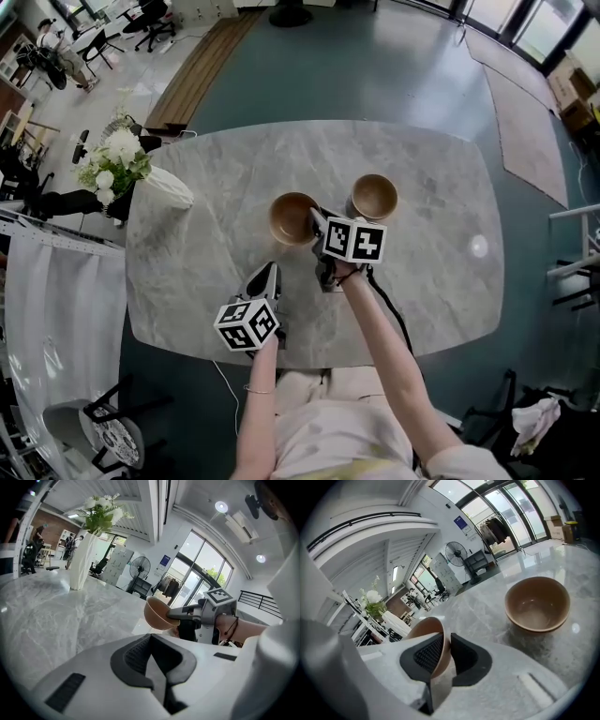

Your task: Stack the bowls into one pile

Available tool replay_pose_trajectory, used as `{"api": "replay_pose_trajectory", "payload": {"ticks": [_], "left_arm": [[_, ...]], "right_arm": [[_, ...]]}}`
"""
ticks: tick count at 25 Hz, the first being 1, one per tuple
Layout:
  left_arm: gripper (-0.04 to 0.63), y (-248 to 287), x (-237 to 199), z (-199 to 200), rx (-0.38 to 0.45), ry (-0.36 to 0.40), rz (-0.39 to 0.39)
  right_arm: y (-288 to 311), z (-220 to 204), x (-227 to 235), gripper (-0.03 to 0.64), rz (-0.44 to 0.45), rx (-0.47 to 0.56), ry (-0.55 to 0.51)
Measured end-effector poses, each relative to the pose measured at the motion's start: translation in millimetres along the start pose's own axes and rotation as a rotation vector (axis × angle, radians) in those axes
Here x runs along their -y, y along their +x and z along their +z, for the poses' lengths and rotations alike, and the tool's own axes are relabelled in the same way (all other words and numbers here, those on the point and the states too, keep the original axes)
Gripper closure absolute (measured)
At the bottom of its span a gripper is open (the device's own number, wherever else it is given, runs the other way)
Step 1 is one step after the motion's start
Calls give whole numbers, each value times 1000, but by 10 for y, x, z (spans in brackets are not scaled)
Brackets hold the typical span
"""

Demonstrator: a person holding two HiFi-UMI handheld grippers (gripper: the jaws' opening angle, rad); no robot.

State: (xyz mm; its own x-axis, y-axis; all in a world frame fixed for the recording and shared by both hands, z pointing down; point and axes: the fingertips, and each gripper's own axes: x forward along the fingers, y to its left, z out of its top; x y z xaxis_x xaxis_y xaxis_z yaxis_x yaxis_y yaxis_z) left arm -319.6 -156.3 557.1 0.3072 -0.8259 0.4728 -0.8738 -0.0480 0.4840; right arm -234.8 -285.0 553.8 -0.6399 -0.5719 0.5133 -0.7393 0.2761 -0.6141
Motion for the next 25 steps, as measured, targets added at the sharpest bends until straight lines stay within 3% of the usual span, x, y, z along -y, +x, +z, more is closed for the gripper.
{"api": "replay_pose_trajectory", "payload": {"ticks": [25], "left_arm": [[595,490,987,-66,-32,75,-116]], "right_arm": [[-898,780,1126,568,-134,235,181]]}}
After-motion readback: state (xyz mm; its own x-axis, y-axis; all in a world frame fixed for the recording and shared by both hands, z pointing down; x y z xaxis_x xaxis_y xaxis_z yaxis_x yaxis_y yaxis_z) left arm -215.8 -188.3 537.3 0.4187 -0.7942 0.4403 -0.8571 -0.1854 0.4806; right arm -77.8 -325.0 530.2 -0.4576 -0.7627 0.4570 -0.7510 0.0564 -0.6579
